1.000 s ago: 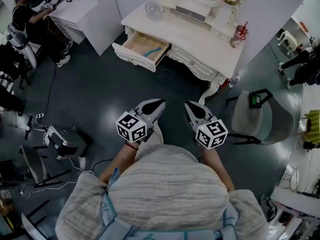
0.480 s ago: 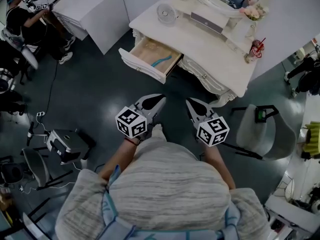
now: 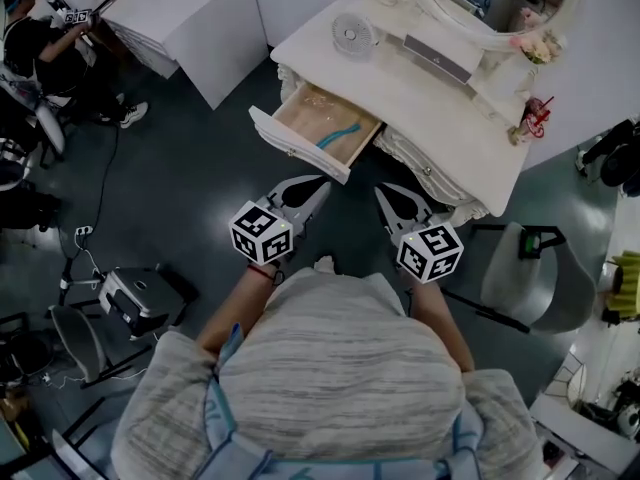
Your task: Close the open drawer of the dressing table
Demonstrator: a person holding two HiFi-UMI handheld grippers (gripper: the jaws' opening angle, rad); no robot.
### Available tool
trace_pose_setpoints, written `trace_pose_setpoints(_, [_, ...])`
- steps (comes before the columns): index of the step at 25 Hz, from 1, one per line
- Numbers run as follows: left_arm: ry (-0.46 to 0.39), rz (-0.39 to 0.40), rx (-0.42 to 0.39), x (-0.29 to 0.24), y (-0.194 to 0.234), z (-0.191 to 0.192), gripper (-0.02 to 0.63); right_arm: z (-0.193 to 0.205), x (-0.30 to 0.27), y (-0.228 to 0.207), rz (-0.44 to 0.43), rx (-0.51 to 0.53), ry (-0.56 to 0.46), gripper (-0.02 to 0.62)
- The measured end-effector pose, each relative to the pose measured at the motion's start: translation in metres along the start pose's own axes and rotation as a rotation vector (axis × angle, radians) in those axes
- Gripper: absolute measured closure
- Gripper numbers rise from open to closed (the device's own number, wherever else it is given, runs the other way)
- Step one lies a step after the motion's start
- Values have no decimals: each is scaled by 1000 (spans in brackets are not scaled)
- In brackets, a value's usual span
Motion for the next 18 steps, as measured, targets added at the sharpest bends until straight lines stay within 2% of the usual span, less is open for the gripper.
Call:
trace_pose_setpoints(7, [12, -33, 15, 1, 26, 6, 578, 2, -19, -11, 1, -8, 18, 584])
trace_pose_setpoints(18, [23, -78, 49, -19, 45, 12, 578, -2, -52, -41, -67, -18, 56, 584])
Point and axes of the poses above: the fingertips, and each gripper's own axes: x backward along the fingers, y to its left, z out of its underside, the point moved 1 cm from there along x, backward along the fingers, and after that the axes turned 5 degrees about -y, right-handed, at the moved point
